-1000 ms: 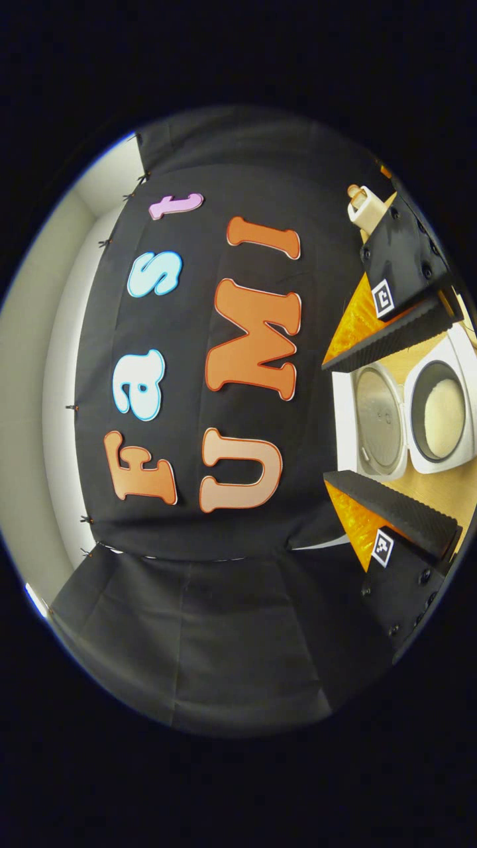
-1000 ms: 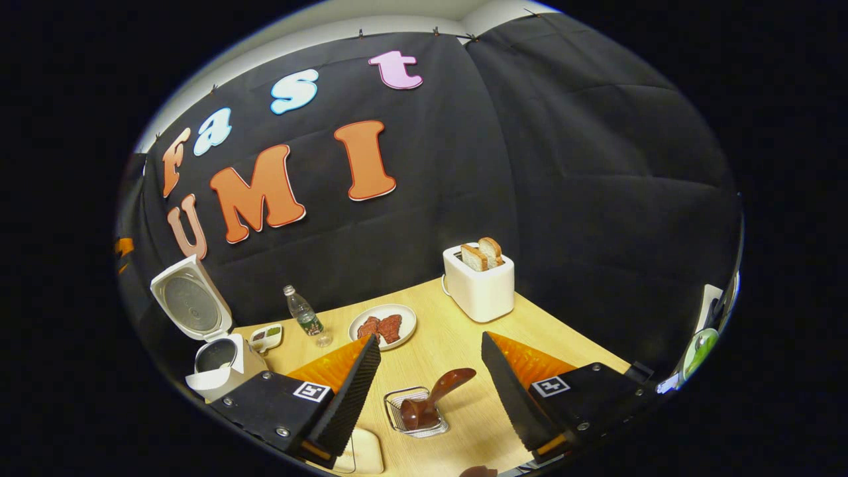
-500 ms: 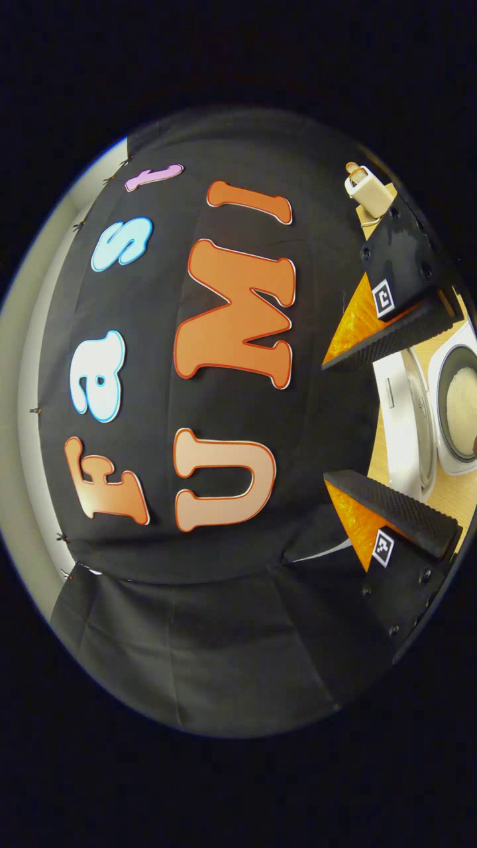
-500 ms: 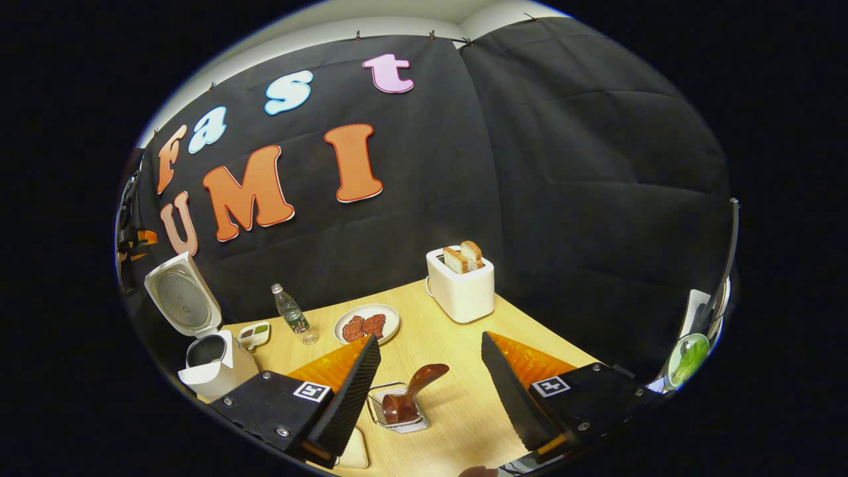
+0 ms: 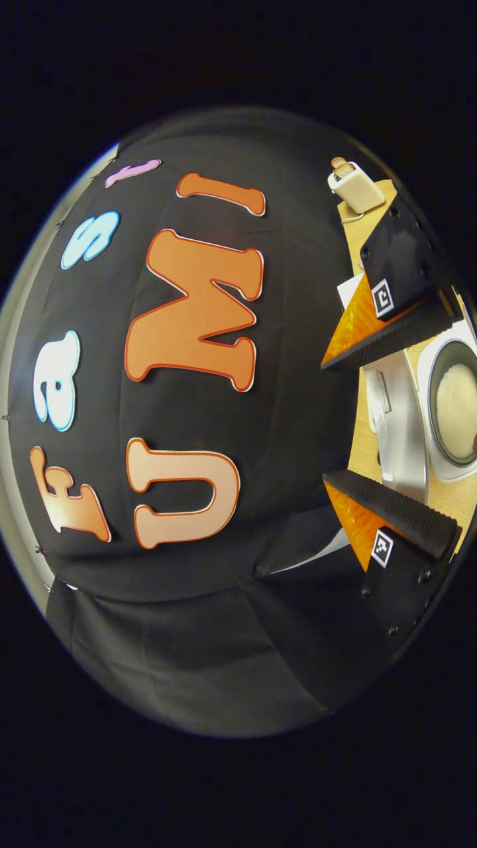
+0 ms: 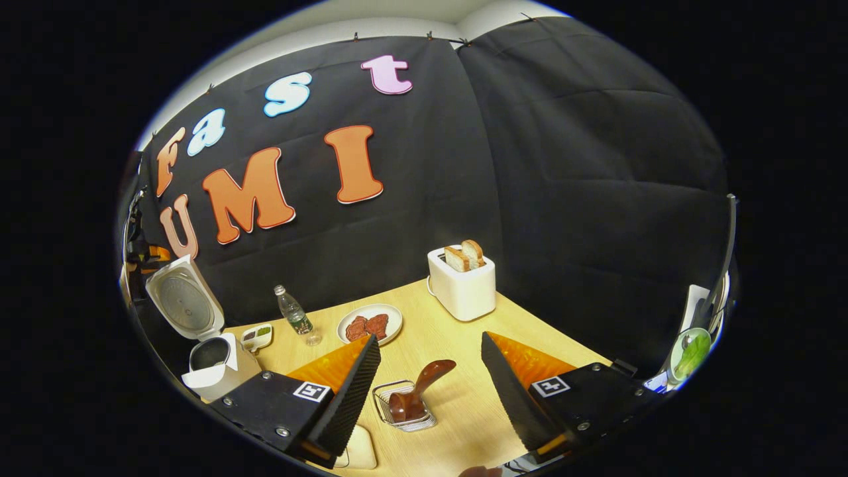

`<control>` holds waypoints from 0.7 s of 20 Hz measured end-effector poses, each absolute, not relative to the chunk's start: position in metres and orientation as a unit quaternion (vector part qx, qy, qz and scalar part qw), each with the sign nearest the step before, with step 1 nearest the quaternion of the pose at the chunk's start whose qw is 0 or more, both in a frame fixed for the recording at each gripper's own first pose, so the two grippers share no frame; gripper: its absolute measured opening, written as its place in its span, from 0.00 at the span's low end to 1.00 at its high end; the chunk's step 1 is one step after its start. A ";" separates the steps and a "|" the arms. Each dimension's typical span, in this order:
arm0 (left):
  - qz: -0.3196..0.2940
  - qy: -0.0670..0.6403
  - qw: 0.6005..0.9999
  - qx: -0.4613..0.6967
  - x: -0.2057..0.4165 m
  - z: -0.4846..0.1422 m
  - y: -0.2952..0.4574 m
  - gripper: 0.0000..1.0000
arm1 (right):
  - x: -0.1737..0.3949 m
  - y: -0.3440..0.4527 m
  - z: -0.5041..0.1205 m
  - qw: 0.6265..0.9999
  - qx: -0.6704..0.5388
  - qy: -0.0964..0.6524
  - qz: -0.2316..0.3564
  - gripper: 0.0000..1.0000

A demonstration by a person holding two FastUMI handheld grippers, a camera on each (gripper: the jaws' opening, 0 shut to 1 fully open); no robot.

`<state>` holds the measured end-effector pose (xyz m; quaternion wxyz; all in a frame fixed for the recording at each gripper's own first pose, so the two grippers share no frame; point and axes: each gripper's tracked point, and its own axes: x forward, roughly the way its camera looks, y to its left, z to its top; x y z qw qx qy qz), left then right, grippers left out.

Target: Close the left gripper, press the button to open the rice cooker; take a wooden spoon from the chopstick holder with the right hand, scoop a spoonful of rice and pour it into the rice cooker, then put the wooden spoon back into the chopstick holder.

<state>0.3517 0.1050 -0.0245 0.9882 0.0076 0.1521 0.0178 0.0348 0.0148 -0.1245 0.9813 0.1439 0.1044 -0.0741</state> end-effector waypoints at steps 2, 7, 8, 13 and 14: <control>0.015 0.162 0.987 0.014 0.347 -0.030 0.105 1.00 | 0.034 0.016 -0.124 0.983 0.132 0.102 -0.074 0.95; 0.015 0.163 0.986 0.012 0.330 -0.031 0.104 1.00 | 0.029 0.025 -0.112 0.987 0.115 0.092 -0.060 0.95; 0.013 0.157 0.987 0.023 0.324 -0.032 0.101 1.00 | 0.028 0.025 -0.108 0.988 0.111 0.088 -0.057 0.95; 0.025 0.142 0.988 0.051 0.313 -0.029 0.099 1.00 | 0.017 0.021 -0.068 0.992 0.100 0.060 -0.038 0.95; 0.027 0.144 0.988 0.050 0.316 -0.030 0.101 1.00 | 0.015 0.020 -0.059 0.993 0.101 0.051 -0.034 0.95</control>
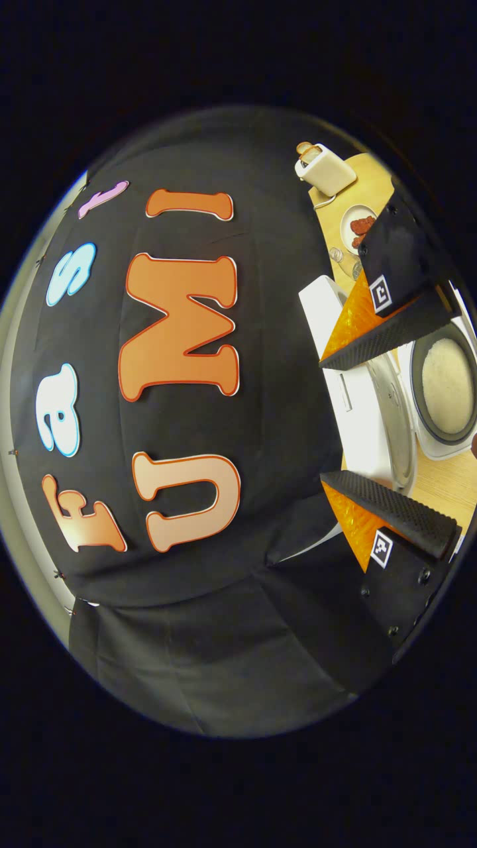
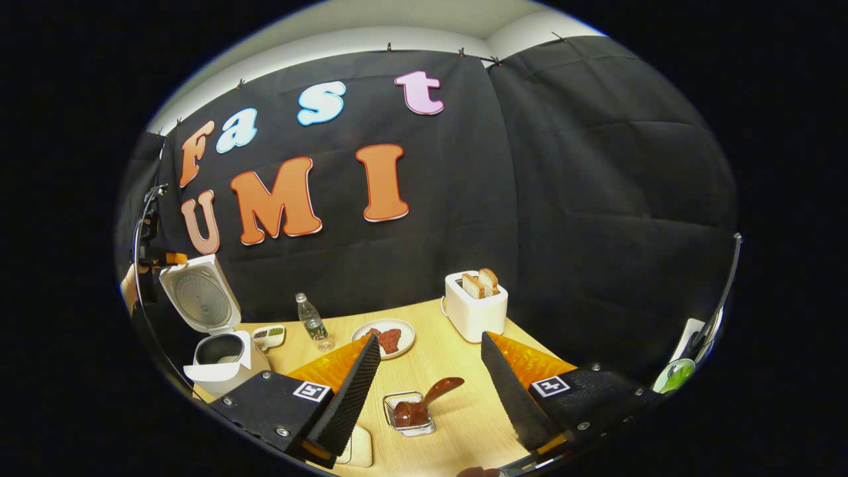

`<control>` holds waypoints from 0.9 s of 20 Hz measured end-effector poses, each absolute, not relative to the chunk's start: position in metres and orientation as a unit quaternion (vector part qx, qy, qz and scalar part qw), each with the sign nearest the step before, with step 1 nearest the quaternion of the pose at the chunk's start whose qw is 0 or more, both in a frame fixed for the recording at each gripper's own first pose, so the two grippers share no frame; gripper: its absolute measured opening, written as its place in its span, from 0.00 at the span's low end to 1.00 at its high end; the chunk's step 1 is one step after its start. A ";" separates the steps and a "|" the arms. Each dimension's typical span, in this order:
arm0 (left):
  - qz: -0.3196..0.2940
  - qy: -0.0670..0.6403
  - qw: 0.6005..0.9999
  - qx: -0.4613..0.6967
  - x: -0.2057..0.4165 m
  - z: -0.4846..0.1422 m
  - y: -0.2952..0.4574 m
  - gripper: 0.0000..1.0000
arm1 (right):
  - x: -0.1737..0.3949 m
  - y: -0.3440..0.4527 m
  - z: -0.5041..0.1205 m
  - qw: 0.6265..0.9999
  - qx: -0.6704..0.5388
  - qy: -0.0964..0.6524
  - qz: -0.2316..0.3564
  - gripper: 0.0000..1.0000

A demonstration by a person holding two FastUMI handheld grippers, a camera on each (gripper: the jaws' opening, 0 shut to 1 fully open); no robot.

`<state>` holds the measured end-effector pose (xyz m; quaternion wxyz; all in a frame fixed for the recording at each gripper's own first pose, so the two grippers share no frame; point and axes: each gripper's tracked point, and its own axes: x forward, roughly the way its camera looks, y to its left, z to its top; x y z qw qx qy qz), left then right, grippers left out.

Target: Close the left gripper, press the button to open the rice cooker; take a wooden spoon from the chopstick holder with the right hand, scoop a spoonful of rice and pour it into the rice cooker, then put the wooden spoon back into the chopstick holder.

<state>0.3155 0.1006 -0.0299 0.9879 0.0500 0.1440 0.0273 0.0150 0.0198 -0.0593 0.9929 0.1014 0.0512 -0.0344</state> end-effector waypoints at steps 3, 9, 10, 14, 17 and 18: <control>0.027 0.150 0.987 0.043 0.319 -0.031 0.099 1.00 | 0.009 0.015 -0.045 0.993 0.110 0.036 -0.026 0.95; 0.027 0.154 0.987 0.025 0.310 -0.031 0.093 1.00 | 0.008 0.014 -0.046 0.994 0.097 0.043 -0.009 0.94; 0.029 0.155 0.987 0.023 0.312 -0.030 0.093 1.00 | 0.007 0.014 -0.048 0.994 0.096 0.045 -0.007 0.95; 0.025 0.165 0.986 -0.010 0.331 -0.027 0.089 1.00 | 0.005 0.014 -0.063 0.994 0.091 0.064 0.000 0.95; 0.036 0.183 0.982 -0.034 0.349 -0.028 0.096 1.00 | 0.003 0.012 -0.065 0.995 0.068 0.068 -0.003 0.95; 0.047 0.191 0.980 -0.030 0.353 -0.032 0.101 1.00 | 0.003 0.011 -0.065 0.996 0.062 0.069 -0.004 0.95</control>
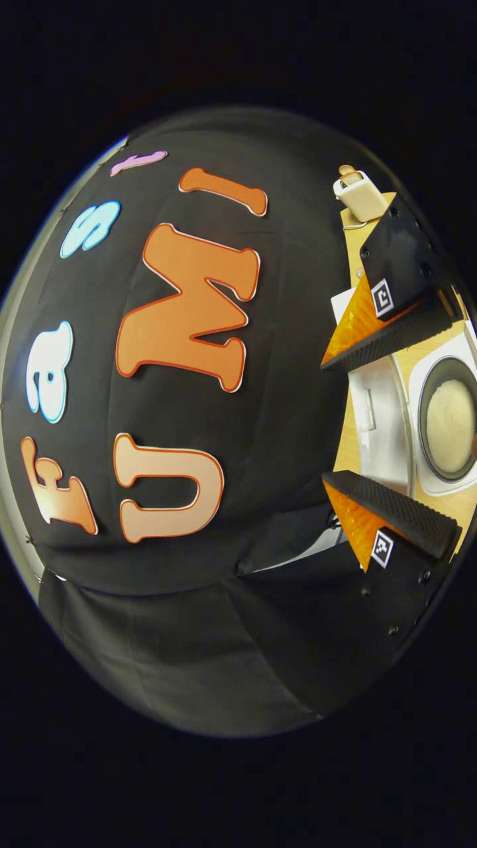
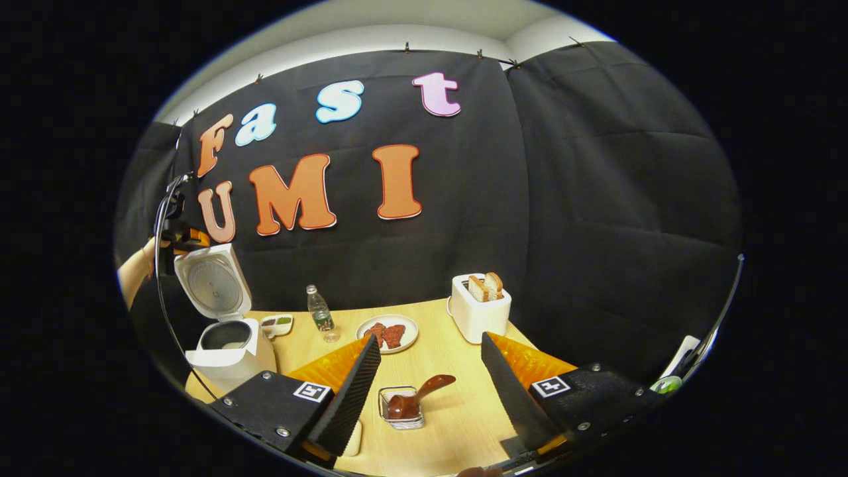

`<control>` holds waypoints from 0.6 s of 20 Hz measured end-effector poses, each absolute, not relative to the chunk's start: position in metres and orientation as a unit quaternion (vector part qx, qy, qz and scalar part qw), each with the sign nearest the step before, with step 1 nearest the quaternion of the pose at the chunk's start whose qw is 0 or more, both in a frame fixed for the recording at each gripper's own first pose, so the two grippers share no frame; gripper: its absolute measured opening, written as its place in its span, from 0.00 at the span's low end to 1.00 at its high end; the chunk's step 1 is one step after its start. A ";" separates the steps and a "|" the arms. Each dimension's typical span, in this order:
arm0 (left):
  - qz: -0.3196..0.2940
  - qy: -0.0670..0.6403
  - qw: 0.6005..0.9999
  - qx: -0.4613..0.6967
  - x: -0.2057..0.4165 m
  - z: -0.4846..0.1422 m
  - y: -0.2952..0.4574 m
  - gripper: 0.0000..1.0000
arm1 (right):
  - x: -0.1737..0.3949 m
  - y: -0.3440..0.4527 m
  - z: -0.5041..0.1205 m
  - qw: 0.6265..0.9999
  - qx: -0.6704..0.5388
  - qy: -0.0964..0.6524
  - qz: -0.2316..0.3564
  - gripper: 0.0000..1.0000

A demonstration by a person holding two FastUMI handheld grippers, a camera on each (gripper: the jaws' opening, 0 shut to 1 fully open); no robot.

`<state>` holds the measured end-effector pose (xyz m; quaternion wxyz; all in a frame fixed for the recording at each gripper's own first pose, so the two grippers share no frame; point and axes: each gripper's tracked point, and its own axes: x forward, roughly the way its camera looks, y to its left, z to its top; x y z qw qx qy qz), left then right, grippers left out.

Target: Close the left gripper, press the button to open the rice cooker; take a wooden spoon from the chopstick holder with the right hand, scoop a spoonful of rice and pour it into the rice cooker, then put the wooden spoon back into the chopstick holder.

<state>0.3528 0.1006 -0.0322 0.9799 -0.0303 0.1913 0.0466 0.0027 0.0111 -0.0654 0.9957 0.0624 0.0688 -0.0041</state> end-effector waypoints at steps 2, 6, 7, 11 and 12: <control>0.052 0.204 0.977 -0.024 0.353 -0.040 0.105 1.00 | 0.002 0.012 -0.066 0.995 0.066 0.072 -0.002 0.95; 0.039 0.204 0.978 -0.024 0.328 -0.042 0.092 1.00 | 0.008 0.016 -0.066 0.994 0.076 0.074 0.005 0.95; 0.037 0.204 0.978 -0.026 0.318 -0.044 0.089 1.00 | 0.009 0.018 -0.065 0.994 0.076 0.074 0.009 0.95; 0.013 0.228 0.973 -0.034 0.272 -0.067 0.068 0.99 | 0.016 0.031 -0.063 0.994 0.078 0.073 0.031 0.95; 0.006 0.238 0.970 -0.044 0.260 -0.074 0.061 0.99 | 0.018 0.036 -0.065 0.993 0.079 0.075 0.039 0.95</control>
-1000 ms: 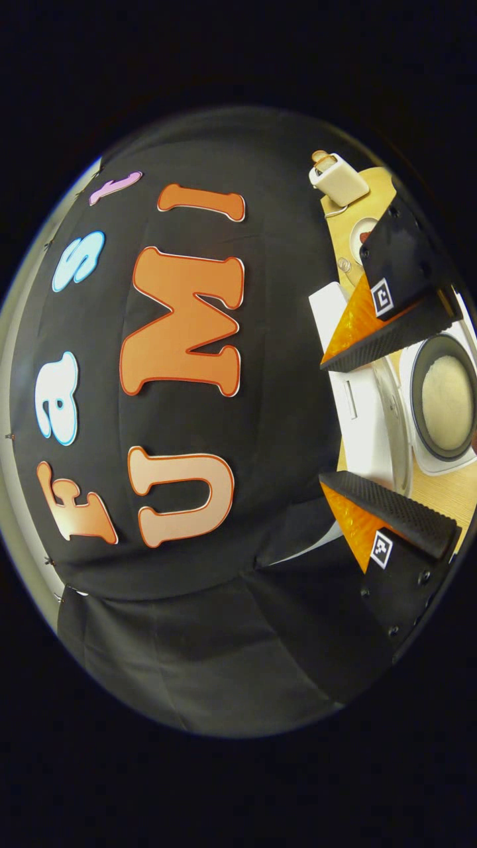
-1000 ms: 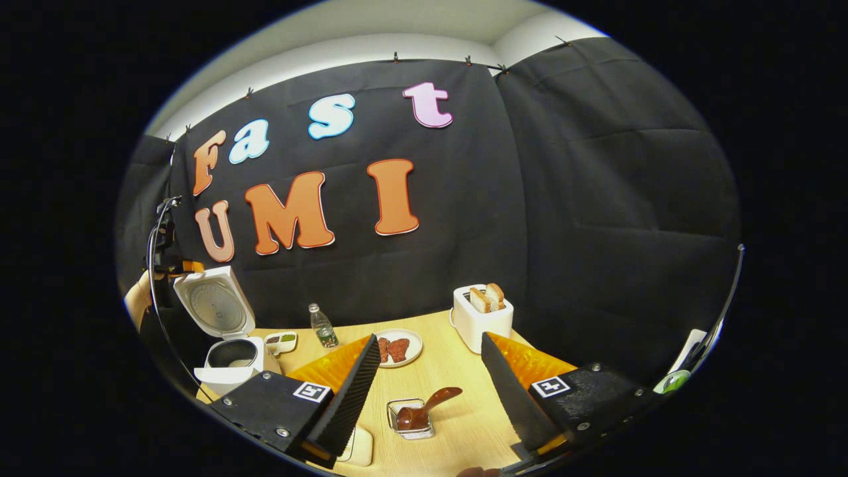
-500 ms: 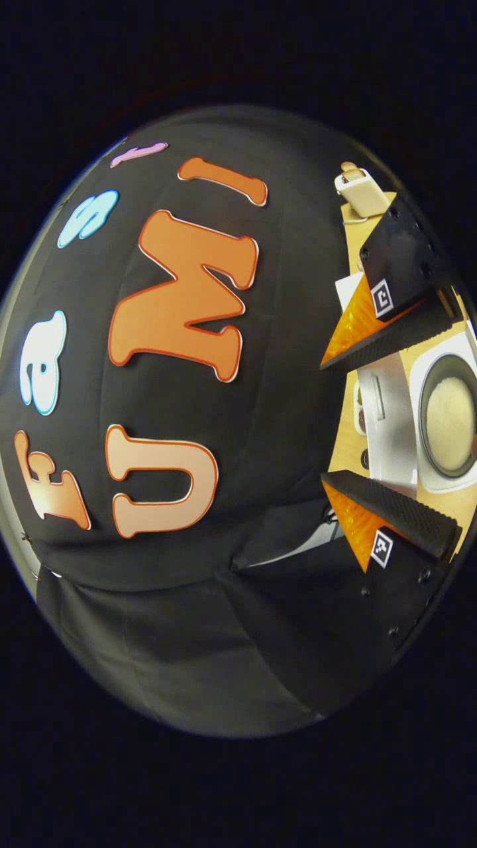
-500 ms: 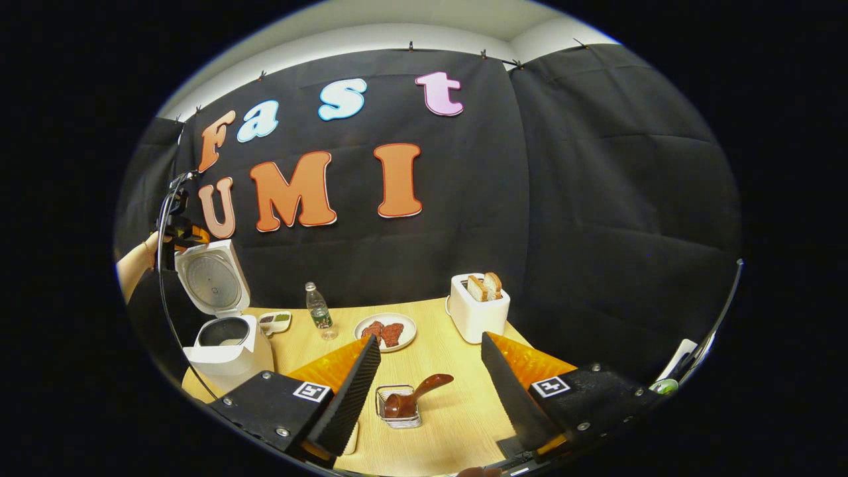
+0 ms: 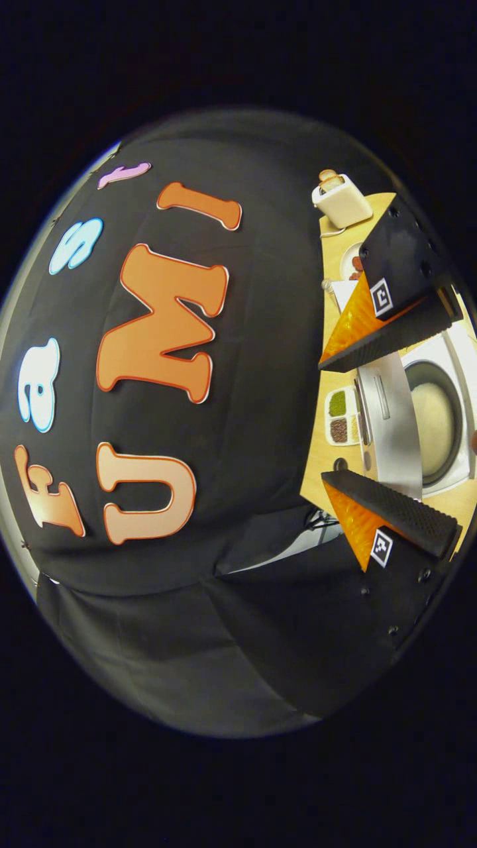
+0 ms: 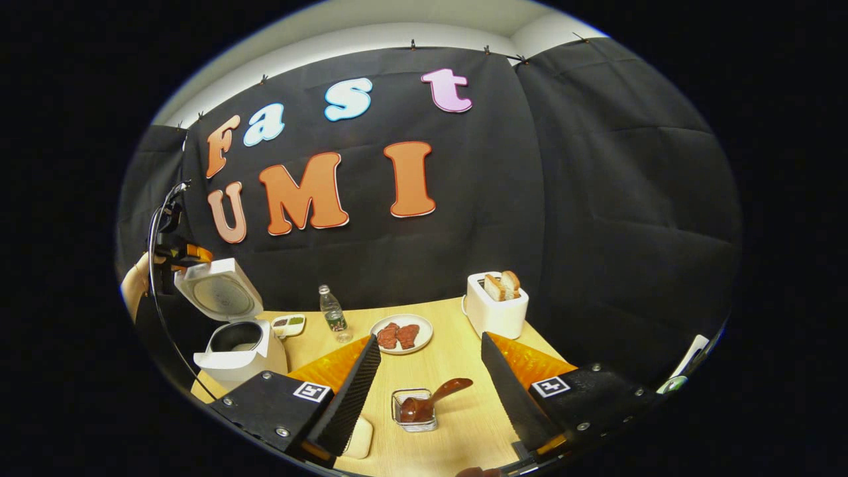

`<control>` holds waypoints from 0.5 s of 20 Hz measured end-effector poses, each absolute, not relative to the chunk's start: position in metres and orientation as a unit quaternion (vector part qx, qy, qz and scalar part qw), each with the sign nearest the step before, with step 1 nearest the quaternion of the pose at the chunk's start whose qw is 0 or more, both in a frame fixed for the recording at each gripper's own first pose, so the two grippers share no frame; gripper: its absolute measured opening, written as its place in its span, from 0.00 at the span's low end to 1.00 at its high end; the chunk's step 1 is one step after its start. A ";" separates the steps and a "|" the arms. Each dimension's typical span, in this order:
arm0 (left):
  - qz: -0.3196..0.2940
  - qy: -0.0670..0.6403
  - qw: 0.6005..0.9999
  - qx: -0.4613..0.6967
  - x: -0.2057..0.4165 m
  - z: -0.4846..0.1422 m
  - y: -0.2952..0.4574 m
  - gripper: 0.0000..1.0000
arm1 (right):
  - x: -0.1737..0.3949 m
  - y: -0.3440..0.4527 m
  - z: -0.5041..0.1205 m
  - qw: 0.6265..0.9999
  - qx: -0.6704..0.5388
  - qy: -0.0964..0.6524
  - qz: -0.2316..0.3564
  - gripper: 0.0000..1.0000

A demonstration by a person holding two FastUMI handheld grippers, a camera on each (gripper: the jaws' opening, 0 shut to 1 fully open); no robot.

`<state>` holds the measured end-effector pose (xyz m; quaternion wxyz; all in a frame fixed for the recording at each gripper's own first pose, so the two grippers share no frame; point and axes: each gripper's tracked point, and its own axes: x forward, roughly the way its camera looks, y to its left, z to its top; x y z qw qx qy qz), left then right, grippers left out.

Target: Close the left gripper, press the button to open the rice cooker; take a wooden spoon from the chopstick holder with the right hand, scoop a spoonful of rice and pour it into the rice cooker, then put the wooden spoon back into the chopstick holder.

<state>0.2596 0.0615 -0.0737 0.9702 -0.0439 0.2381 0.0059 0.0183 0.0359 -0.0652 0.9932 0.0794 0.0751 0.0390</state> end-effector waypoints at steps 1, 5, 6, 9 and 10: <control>-0.001 0.247 0.968 -0.048 0.248 -0.087 0.055 1.00 | 0.021 0.041 -0.067 0.993 0.080 0.077 0.046 0.95; 0.004 0.261 0.965 -0.033 0.199 -0.136 0.042 1.00 | 0.030 0.058 -0.074 0.989 0.085 0.092 0.073 0.95; 0.009 0.264 0.964 -0.031 0.188 -0.148 0.039 1.00 | 0.032 0.061 -0.075 0.989 0.087 0.094 0.078 0.95; 0.027 0.259 0.965 -0.020 0.169 -0.183 0.037 1.00 | 0.035 0.070 -0.079 0.987 0.088 0.099 0.090 0.95; 0.030 0.260 0.965 -0.013 0.163 -0.196 0.035 1.00 | 0.035 0.072 -0.080 0.987 0.087 0.101 0.094 0.95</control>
